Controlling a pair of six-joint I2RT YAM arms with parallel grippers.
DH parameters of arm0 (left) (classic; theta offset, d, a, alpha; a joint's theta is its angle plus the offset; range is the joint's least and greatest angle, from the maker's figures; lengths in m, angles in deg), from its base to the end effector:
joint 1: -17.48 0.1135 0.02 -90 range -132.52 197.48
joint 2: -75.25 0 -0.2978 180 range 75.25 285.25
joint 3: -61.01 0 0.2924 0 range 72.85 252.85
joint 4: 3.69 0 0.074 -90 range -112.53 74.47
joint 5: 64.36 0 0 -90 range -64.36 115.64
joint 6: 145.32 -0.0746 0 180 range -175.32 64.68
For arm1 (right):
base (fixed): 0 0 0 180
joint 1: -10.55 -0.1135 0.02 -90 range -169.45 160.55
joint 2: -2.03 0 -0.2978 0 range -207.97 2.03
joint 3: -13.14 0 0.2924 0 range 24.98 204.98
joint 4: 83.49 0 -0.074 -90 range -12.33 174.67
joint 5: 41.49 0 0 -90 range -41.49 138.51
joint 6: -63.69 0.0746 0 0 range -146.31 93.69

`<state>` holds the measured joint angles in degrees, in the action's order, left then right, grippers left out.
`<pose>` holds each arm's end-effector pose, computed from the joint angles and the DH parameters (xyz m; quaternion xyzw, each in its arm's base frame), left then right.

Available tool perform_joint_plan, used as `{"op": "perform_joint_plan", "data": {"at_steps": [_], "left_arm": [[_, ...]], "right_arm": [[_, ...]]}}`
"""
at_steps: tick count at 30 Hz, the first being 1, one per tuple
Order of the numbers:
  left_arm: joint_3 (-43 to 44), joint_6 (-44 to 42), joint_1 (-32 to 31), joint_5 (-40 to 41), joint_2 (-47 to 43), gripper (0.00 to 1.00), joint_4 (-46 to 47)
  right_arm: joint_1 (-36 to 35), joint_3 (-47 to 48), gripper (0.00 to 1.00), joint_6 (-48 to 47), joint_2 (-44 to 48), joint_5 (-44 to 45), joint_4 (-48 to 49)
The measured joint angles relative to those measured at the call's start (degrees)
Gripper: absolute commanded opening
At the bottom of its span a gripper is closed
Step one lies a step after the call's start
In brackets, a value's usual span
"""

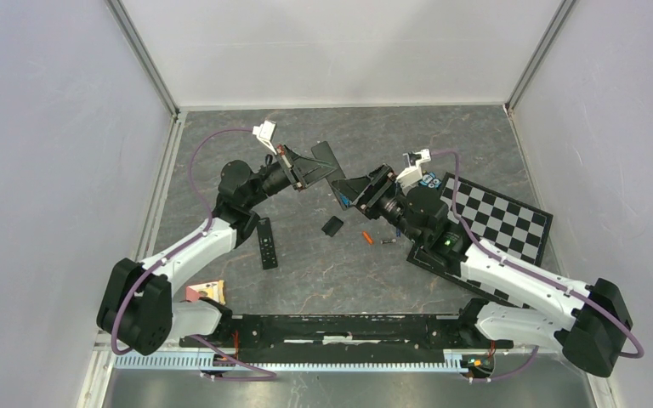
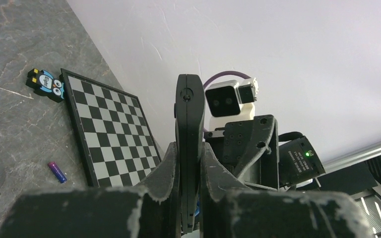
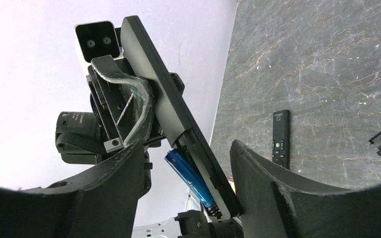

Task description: Load the batteries into the remote control

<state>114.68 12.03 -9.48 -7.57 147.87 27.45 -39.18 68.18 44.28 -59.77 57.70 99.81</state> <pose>0.2854 -0.1910 0.3316 0.0009 0.6416 -0.6688 0.3755 0.2140 0.2342 0.3326 0.1854 0.7039 0.5636 0.3906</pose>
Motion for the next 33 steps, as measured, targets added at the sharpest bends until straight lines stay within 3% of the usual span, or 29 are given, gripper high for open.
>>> {"op": "perform_joint_plan", "data": {"at_steps": [15, 33], "left_arm": [[0.0, -0.2, 0.0, -1.6, 0.0, 0.02, 3.8], [0.0, 0.2, 0.0, -1.3, 0.1, 0.02, 3.8]], "right_arm": [[1.2, -1.0, 0.53, 1.2, -1.0, -3.7, 3.7], [1.4, -2.8, 0.54, 2.3, -1.0, -4.6, 7.1]]}}
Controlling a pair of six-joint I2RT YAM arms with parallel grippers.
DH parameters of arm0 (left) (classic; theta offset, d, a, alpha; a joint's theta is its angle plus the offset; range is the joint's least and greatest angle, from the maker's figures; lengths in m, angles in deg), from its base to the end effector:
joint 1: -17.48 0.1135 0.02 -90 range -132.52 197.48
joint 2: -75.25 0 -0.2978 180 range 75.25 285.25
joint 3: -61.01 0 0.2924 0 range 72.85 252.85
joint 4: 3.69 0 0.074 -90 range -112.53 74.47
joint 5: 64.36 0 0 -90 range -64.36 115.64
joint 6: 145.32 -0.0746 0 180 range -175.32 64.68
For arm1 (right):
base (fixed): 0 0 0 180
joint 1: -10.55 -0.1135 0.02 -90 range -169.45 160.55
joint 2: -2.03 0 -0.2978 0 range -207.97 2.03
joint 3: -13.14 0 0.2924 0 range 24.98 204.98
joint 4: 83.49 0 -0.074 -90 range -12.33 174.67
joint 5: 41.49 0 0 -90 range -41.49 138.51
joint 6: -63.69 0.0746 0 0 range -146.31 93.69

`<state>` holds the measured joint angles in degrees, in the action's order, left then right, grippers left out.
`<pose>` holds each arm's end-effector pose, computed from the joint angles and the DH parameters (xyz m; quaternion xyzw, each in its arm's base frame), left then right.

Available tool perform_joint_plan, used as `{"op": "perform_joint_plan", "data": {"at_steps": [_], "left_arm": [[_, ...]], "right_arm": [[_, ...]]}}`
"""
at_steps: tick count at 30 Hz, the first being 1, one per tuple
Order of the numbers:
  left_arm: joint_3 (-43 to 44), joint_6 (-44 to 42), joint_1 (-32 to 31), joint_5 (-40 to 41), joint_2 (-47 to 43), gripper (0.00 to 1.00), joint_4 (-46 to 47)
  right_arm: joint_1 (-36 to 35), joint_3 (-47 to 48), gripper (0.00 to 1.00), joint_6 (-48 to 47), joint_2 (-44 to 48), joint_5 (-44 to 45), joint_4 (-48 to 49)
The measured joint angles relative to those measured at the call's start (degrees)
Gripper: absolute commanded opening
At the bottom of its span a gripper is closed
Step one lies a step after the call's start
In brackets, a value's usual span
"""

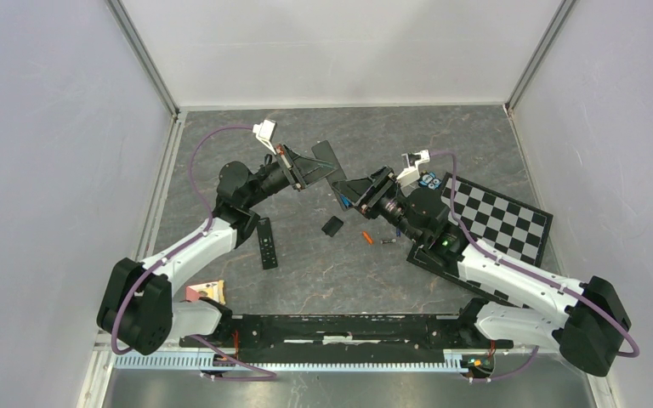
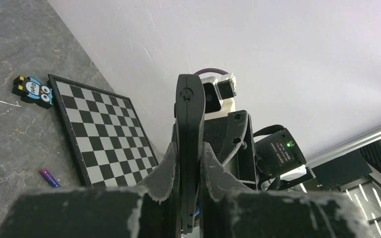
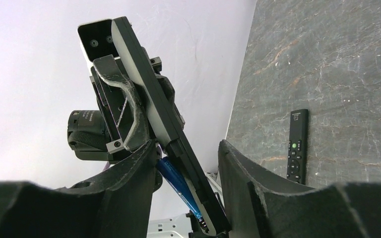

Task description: Load the batteries into the remote control

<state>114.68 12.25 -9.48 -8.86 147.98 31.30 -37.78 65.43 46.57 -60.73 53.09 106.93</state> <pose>0.2823 -0.1910 0.3396 0.0224 0.6216 -0.6812 0.3862 0.2169 0.2348 0.3250 0.1779 0.6847 0.6014 0.3713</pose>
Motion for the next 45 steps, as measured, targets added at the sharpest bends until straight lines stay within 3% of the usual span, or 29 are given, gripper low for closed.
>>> {"op": "perform_joint_plan", "data": {"at_steps": [18, 39, 40, 45], "left_arm": [[-1.0, 2.0, -0.1, 2.7, 0.0, 0.02, 1.3], [-1.5, 4.9, -0.1, 3.4, 0.0, 0.02, 2.8], [-1.5, 5.1, -0.1, 3.5, 0.0, 0.02, 2.8], [-1.5, 5.3, -0.1, 3.9, 0.0, 0.02, 2.8]], "right_arm": [[0.1, -2.9, 0.53, 2.6, 0.8, 0.5, 3.7], [0.1, -3.8, 0.35, 2.9, 1.3, 0.4, 5.6], [0.1, -3.8, 0.39, 2.9, 1.3, 0.4, 5.8], [0.5, -3.9, 0.80, 2.1, 1.3, 0.4, 5.9]]}}
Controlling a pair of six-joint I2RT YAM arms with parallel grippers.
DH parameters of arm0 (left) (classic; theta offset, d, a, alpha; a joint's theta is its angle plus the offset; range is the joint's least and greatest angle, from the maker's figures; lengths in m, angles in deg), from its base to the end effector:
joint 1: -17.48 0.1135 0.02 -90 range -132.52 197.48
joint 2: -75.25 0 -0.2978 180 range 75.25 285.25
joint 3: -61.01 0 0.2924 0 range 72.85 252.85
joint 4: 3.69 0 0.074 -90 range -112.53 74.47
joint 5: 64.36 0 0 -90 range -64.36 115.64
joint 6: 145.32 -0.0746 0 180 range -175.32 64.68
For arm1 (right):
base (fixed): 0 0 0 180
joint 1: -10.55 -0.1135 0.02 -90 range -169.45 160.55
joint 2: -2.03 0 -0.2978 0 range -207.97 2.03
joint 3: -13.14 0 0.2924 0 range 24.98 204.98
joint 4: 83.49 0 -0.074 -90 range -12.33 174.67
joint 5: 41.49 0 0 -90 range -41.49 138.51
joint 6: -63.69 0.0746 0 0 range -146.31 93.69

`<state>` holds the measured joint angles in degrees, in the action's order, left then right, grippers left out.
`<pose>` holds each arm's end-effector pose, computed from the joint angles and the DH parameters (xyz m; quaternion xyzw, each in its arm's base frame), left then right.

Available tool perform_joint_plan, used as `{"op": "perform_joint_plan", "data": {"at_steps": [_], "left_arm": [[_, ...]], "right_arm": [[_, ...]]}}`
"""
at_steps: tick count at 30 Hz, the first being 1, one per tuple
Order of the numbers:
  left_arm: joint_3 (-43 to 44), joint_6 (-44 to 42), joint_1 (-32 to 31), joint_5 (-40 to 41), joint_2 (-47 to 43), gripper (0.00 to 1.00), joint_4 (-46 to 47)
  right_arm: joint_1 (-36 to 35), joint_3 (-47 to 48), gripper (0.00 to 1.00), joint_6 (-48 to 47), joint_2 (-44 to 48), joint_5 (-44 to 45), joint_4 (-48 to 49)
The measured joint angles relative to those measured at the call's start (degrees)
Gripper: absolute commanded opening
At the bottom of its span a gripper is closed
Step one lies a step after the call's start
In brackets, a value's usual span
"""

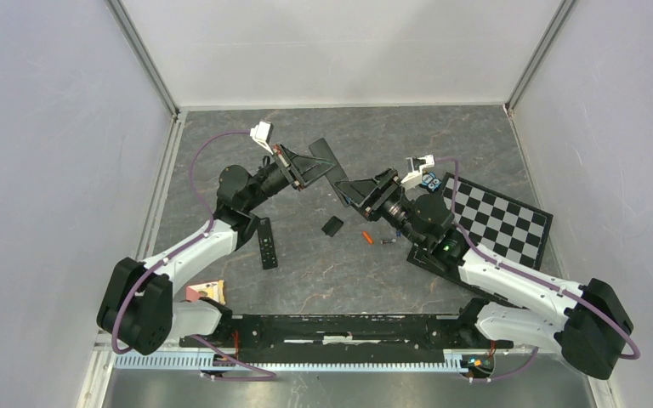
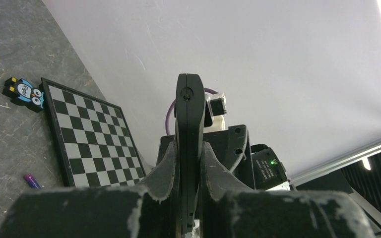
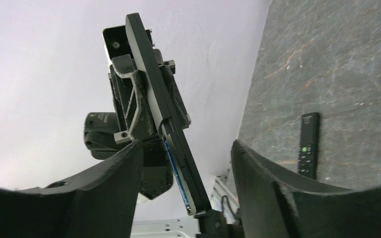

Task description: Load the batteries into the remote control

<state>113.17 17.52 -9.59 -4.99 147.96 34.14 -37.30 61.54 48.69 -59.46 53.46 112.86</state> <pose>0.2830 -0.1873 0.3363 -0.0264 0.6095 -0.6953 0.3799 0.2133 0.2261 0.3174 0.1915 0.6595 0.6236 0.3734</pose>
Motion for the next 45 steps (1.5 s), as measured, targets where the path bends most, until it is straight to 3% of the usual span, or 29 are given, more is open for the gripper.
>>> {"op": "perform_joint_plan", "data": {"at_steps": [3, 5, 15, 27, 33, 45], "left_arm": [[0.0, 0.0, 0.0, 0.2, 0.0, 0.02, -0.2], [0.0, -0.1, 0.0, 0.5, 0.0, 0.02, -0.3], [0.0, -0.2, 0.0, 0.6, 0.0, 0.02, -0.2], [0.0, -0.5, 0.0, 0.8, 0.9, 0.02, -0.9], [-0.4, -0.4, 0.0, 2.7, 0.9, 0.02, -1.6], [-1.2, 2.5, 0.0, 8.0, 2.3, 0.02, -1.9]], "right_arm": [[0.3, 0.0, 0.88, -1.1, 0.1, 0.0, -0.1], [0.7, 0.0, 0.88, -2.2, 0.5, 0.0, -0.5], [2.4, 0.0, 0.63, -9.2, 4.7, 1.8, -6.7], [2.5, 0.0, 0.40, -15.2, 5.2, 2.6, -8.5], [2.5, 0.6, 0.33, -17.8, 4.3, 2.5, -8.5], [2.5, 4.9, 0.30, -28.0, 1.4, 2.5, -13.0]]}}
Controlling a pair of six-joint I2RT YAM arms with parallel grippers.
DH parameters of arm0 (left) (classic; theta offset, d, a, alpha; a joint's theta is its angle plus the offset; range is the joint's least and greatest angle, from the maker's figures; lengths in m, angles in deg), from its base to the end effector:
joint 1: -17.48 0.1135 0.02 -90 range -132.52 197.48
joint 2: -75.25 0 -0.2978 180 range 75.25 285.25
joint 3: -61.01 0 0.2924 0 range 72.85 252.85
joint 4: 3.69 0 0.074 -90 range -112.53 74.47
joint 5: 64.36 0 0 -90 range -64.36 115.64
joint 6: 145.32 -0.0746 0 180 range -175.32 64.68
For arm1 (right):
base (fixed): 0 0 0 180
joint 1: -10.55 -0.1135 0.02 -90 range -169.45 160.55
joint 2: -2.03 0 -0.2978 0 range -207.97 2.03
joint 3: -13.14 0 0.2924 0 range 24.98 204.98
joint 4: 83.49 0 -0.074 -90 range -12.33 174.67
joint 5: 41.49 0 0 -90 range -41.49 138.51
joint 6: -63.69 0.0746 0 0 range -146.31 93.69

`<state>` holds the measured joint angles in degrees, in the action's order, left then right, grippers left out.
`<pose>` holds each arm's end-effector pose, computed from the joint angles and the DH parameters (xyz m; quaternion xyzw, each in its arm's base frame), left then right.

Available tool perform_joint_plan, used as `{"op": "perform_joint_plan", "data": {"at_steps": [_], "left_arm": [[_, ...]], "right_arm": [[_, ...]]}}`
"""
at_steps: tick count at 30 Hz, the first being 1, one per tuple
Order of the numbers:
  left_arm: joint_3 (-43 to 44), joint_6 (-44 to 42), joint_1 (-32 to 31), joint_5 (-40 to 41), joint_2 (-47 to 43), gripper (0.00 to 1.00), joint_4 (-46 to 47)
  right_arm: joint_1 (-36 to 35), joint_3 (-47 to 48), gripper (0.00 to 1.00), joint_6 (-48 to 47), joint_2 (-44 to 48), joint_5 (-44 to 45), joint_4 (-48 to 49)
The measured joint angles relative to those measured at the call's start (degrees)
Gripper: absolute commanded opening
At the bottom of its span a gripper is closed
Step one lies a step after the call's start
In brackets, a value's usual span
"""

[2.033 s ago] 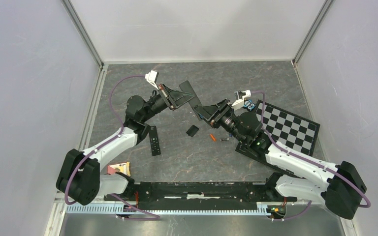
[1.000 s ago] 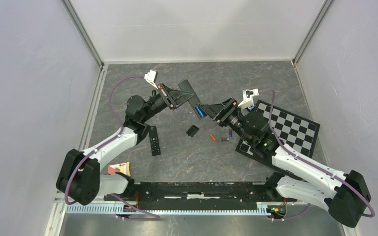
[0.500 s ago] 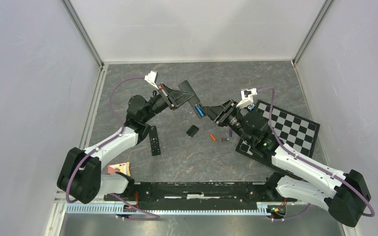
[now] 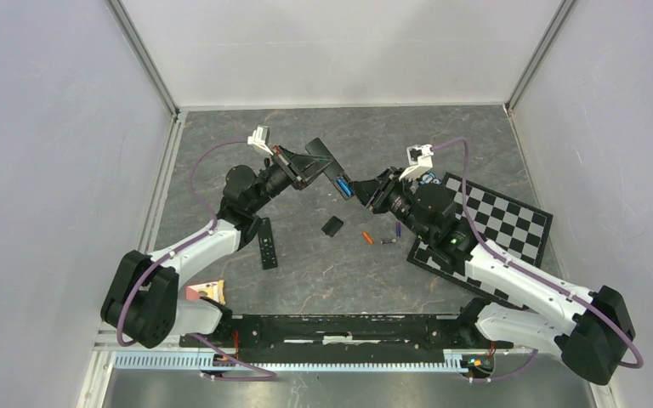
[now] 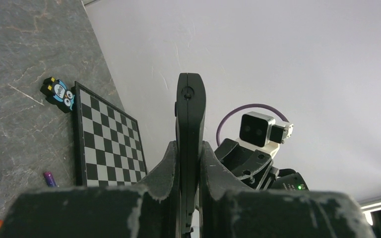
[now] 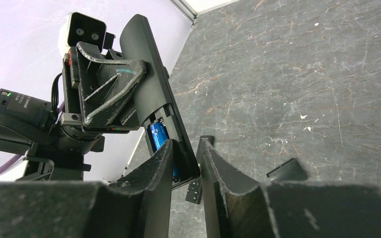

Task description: Load the batteries into the remote control

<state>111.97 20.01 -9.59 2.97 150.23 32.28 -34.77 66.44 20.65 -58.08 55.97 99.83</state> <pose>0.2983 -0.1847 0.3117 -0.1130 0.6259 -0.6712 0.3808 0.2246 0.2133 0.3280 0.0550 0.7261 0.4602 0.5080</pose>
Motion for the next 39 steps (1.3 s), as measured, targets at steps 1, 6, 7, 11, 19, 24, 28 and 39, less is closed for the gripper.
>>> {"op": "perform_joint_plan", "data": {"at_steps": [1, 6, 7, 11, 19, 24, 28, 39], "left_arm": [[-0.2, 0.2, 0.0, 0.2, 0.0, 0.02, 0.0], [-0.8, 0.5, 0.0, 1.3, 0.1, 0.02, -0.2], [-0.9, 0.6, 0.0, 1.6, 0.1, 0.02, -0.2], [-1.0, 0.7, 0.1, 2.7, 0.1, 0.02, -0.5], [-1.0, 0.7, 0.2, 3.8, 0.1, 0.02, -0.9], [-1.3, 0.7, 0.3, 3.8, 0.1, 0.02, -1.5], [-1.9, 0.3, 0.3, 3.5, 0.1, 0.02, -1.4], [-4.4, -6.1, 0.4, -2.3, -1.2, 0.02, 0.7]], "right_arm": [[0.0, 0.0, 0.30, -0.4, -0.1, -0.1, -0.1], [0.3, 0.0, 0.30, -1.6, -0.9, -1.5, 0.1], [0.4, 0.0, 0.30, -1.8, -1.1, -1.8, 0.2], [0.6, 1.1, 0.30, -3.9, -2.4, -3.2, -0.3], [0.8, 2.6, 0.31, -7.4, -3.9, -4.7, -1.1], [0.8, 3.2, 0.37, -7.9, -4.2, -3.8, -2.8], [0.1, 5.2, 0.46, -8.9, -4.2, -1.3, -7.7], [0.7, 8.3, 0.70, -9.8, -1.7, 1.2, -17.9]]}}
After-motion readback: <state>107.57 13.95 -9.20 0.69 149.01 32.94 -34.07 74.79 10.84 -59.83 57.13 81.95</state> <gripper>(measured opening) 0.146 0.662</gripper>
